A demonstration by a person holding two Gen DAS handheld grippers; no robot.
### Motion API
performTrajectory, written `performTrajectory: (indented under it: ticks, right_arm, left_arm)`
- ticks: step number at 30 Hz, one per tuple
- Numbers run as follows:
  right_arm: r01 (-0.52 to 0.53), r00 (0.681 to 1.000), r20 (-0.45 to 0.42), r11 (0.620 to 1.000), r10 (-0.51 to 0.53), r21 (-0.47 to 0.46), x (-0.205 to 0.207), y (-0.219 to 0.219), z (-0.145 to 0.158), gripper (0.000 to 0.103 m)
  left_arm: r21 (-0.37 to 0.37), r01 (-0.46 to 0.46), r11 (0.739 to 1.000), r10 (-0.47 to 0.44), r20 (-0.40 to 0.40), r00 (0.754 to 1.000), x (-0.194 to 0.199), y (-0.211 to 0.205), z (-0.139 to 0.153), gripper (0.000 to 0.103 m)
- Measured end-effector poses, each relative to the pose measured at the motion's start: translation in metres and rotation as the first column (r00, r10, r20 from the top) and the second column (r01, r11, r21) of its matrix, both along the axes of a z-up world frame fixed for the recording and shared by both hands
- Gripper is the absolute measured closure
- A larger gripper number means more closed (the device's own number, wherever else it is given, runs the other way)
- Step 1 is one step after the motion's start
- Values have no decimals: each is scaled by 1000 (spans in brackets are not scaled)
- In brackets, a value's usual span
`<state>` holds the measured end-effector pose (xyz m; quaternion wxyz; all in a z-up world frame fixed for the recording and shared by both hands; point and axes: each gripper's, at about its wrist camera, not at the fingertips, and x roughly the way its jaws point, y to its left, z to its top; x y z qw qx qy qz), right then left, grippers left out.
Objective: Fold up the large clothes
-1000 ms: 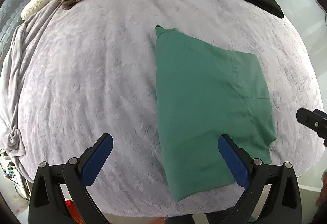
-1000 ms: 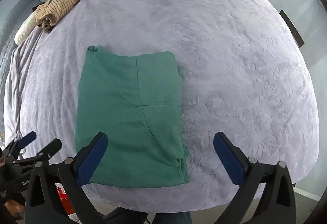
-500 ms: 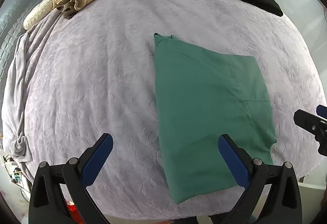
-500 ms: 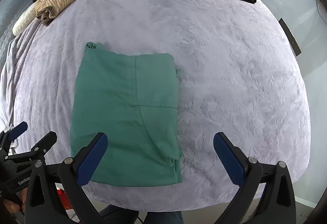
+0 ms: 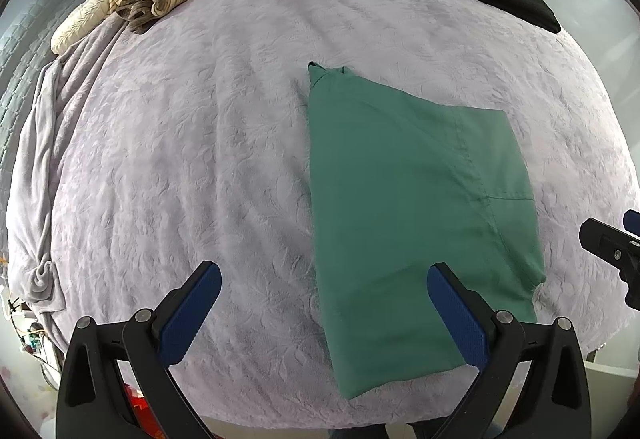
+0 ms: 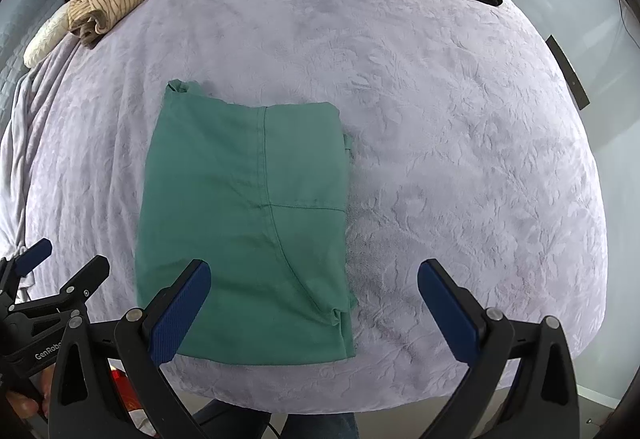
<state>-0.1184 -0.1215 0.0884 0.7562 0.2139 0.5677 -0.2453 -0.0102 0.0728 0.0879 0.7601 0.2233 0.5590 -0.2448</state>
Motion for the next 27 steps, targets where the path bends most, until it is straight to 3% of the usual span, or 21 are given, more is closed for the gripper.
performTrajectory:
  ticks: [27]
  right_arm:
    - [2, 1000, -1, 1000, -2, 4, -2, 0, 0, 0]
  left_arm:
    - [2, -8, 1000, 8, 5, 1000, 0, 3, 1, 0]
